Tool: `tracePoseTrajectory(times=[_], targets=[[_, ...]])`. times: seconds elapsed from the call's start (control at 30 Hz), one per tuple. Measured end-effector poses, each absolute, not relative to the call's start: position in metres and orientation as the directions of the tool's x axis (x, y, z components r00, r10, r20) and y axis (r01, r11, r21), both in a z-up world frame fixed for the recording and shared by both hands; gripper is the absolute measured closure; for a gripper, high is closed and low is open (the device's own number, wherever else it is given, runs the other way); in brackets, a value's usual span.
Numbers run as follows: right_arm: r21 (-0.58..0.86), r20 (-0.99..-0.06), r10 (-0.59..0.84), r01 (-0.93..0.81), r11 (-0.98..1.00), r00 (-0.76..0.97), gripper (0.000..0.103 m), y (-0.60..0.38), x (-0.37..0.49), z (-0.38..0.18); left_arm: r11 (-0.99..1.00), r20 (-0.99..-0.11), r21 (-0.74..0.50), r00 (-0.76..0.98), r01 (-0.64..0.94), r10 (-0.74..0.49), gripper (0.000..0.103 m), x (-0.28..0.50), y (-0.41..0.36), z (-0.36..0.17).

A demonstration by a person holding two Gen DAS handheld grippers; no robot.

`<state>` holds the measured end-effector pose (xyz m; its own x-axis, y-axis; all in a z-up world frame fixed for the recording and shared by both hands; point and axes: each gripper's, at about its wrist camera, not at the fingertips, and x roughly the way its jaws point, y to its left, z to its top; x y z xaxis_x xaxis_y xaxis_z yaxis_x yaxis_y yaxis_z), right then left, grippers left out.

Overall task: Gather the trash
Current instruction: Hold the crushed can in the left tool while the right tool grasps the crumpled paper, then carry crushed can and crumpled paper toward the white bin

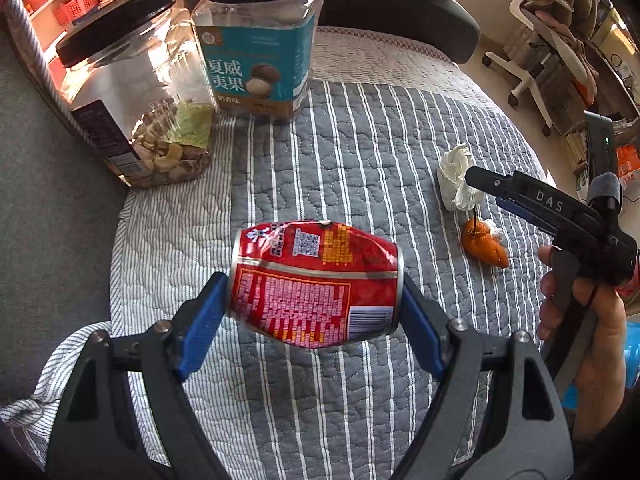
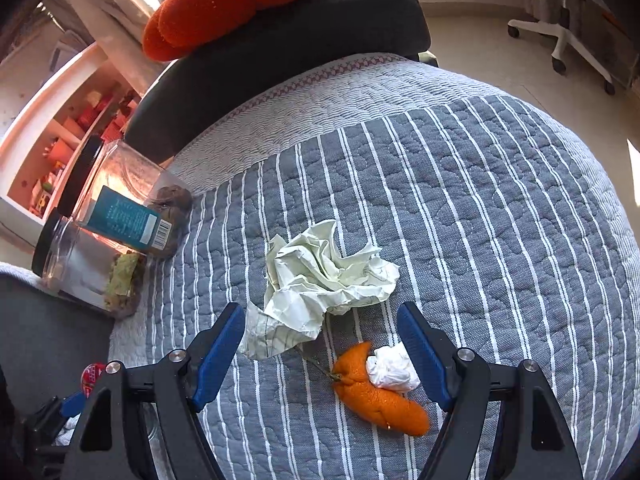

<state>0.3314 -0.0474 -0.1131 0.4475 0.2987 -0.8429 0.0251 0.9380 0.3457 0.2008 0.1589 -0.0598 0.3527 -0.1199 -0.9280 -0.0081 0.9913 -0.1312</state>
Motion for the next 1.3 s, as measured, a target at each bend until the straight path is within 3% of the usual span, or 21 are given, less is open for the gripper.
tracePoseTrajectory(times=[0.17, 0.23, 0.3, 0.37, 0.87, 1.3], targets=[[0.348, -0.857, 0.298, 0.046, 0.936, 0.420, 0.028, -0.046, 0.339, -0.134, 0.993, -0.934, -0.120, 0.341, -0.003, -0.112, 0.021, 0.202, 0.158, -0.062], [0.373, -0.852, 0.325, 0.041, 0.927, 0.410, 0.040, -0.045, 0.340, -0.140, 0.994, -0.935, -0.113, 0.338, -0.003, -0.105, 0.021, 0.202, 0.158, -0.063], [0.404, -0.841, 0.362, 0.021, 0.915, 0.403, 0.062, -0.043, 0.340, -0.141, 0.994, -0.935, -0.111, 0.340, -0.005, -0.102, 0.021, 0.203, 0.158, -0.063], [0.389, -0.837, 0.357, -0.007, 0.921, 0.415, 0.072, -0.037, 0.337, -0.135, 0.994, -0.933, -0.110, 0.345, -0.009, -0.100, 0.021, 0.202, 0.158, -0.062], [0.398, -0.767, 0.395, -0.109, 0.911, 0.506, 0.073, -0.053, 0.310, -0.072, 0.994, -0.918, -0.109, 0.382, 0.013, -0.105, 0.021, 0.196, 0.139, -0.049], [0.309, -0.788, 0.296, -0.069, 0.948, 0.540, 0.073, -0.105, 0.281, -0.045, 0.989, -0.901, -0.135, 0.408, 0.053, -0.145, 0.021, 0.197, 0.101, -0.037]])
